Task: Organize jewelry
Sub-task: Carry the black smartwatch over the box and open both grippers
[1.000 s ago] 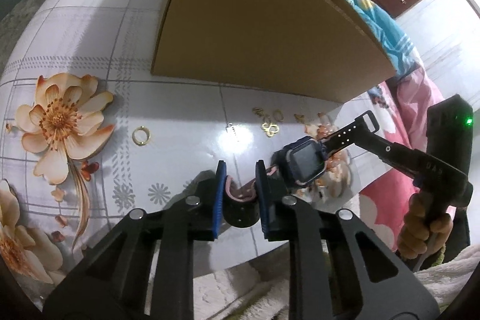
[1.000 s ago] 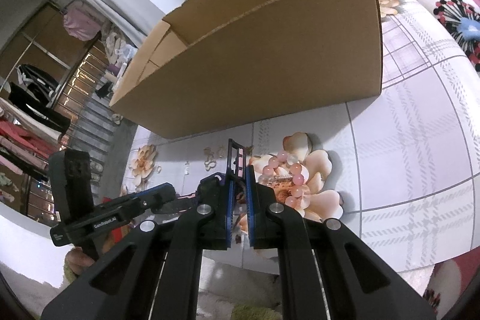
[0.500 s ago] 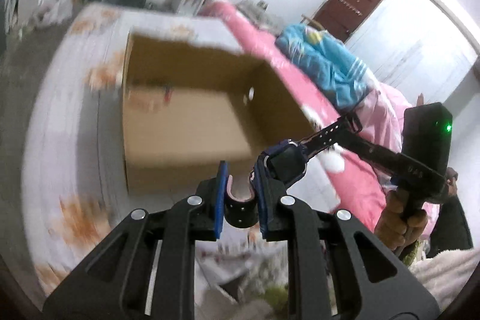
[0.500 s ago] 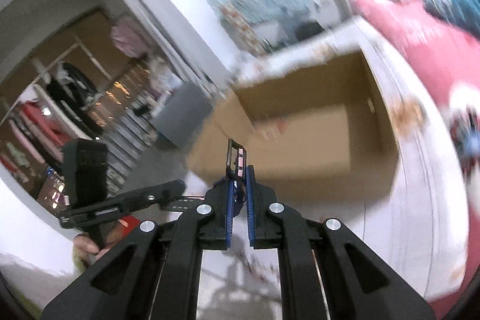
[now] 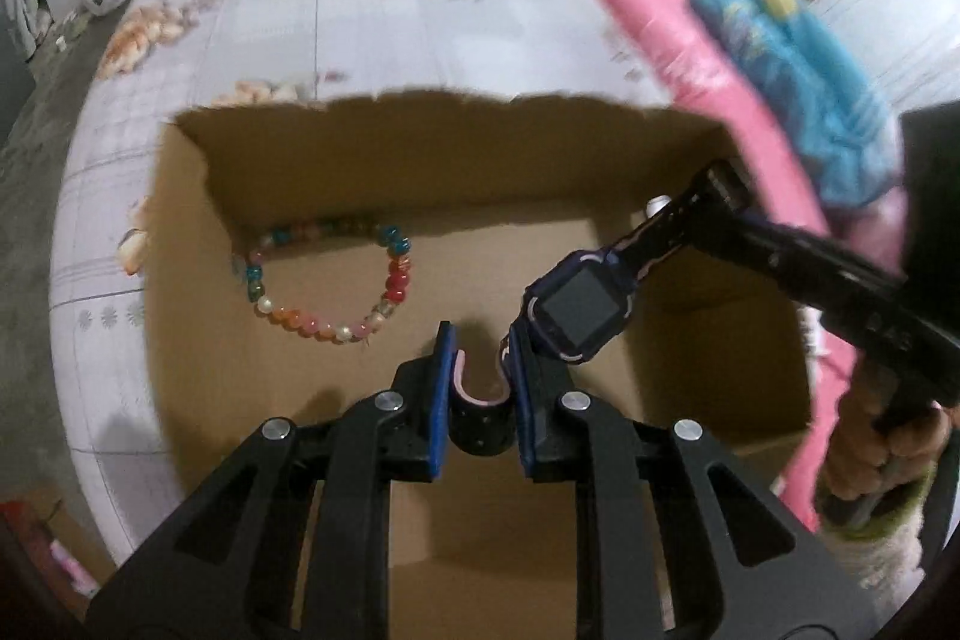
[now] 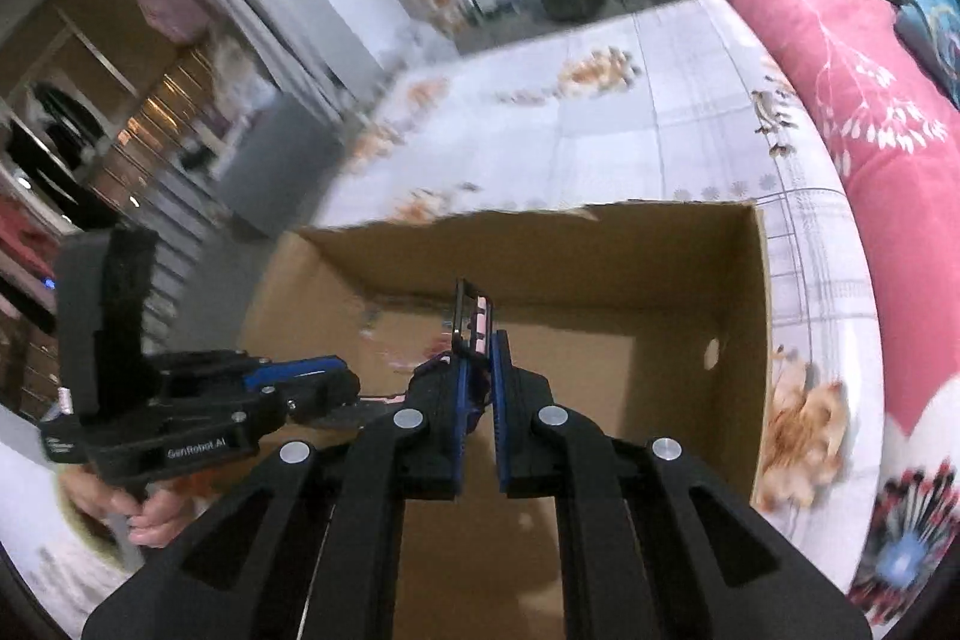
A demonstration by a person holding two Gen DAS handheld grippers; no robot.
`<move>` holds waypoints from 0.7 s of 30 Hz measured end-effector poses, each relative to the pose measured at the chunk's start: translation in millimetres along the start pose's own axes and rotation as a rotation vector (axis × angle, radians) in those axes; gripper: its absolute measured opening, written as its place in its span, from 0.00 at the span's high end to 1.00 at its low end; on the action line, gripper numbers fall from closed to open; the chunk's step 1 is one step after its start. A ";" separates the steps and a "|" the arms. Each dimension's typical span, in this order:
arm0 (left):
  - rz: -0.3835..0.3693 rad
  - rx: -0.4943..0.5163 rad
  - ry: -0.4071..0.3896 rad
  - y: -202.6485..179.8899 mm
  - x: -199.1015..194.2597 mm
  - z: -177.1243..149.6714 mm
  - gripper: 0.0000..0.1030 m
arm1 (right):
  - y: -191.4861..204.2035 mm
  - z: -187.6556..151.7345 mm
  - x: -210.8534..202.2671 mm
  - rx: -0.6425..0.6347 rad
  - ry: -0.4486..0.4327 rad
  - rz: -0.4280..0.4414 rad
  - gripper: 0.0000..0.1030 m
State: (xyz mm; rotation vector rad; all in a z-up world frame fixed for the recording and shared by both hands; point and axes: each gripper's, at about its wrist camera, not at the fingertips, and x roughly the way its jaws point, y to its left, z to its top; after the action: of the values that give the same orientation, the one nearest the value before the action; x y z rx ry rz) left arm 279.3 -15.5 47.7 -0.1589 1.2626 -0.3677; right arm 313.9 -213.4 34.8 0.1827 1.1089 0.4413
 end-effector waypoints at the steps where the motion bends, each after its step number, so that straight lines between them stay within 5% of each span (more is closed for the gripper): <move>1: 0.014 0.000 0.013 1.3 6.4 1.5 0.83 | -0.4 1.7 6.7 -0.018 0.015 -0.025 0.92; 7: 0.082 0.006 0.080 -0.4 33.0 5.7 0.72 | -11.4 9.7 38.4 -0.056 0.112 -0.139 0.90; 11: 0.049 -0.029 0.091 6.9 33.5 2.5 0.61 | -10.7 13.3 30.5 -0.089 0.075 -0.208 0.80; 15: 0.041 -0.016 0.030 4.5 11.5 -4.1 0.51 | -6.5 15.0 17.0 -0.127 0.014 -0.239 0.68; 21: 0.009 0.079 -0.204 -9.3 -73.4 -36.3 0.36 | 4.6 10.5 -45.1 -0.139 -0.168 -0.194 0.65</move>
State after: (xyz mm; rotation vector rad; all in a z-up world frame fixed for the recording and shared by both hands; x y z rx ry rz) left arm 224.4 5.1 105.7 -0.1204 1.0453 -0.3837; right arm 305.4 -228.0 78.2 -0.0100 0.9175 0.3217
